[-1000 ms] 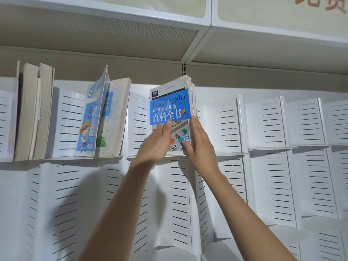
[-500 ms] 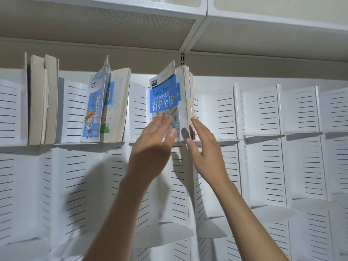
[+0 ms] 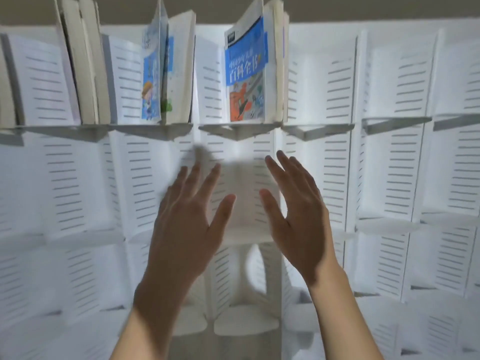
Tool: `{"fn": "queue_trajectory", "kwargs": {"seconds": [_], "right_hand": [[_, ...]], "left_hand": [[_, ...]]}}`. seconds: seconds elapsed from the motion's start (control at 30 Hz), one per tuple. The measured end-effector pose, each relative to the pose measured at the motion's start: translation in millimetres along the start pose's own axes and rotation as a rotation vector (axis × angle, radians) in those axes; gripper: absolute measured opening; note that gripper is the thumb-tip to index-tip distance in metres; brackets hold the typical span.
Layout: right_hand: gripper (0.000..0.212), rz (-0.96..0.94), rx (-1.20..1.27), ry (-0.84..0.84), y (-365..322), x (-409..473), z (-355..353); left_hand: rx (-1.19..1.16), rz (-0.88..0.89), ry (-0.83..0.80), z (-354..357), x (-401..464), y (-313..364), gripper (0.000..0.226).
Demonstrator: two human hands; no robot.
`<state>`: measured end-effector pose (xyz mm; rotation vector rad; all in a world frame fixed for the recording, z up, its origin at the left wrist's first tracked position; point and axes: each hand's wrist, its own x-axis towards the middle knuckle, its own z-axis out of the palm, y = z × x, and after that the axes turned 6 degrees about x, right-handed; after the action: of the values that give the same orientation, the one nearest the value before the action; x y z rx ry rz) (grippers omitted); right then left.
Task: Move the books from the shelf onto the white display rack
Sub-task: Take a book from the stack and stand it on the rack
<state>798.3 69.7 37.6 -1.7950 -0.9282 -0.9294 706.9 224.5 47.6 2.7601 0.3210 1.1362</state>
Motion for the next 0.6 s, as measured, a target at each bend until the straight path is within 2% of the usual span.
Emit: {"fn": "queue_trajectory", "kwargs": {"seconds": [0.23,0.37,0.6], "right_hand": [[0.056,0.104,0.021,-0.173,-33,-65,16],[0.060,0.153,0.049,-0.237,-57,-93,23],[0.060,0.113,0.140,-0.346,-160,-138,66]], "left_hand": [[0.049,-0.150,-0.117,-16,-73,-29,0.084],[0.039,-0.245,-0.140,-35,-116,-51,0.081],[0.075,-0.336,-0.166,-101,-205,-109,0.078]]}}
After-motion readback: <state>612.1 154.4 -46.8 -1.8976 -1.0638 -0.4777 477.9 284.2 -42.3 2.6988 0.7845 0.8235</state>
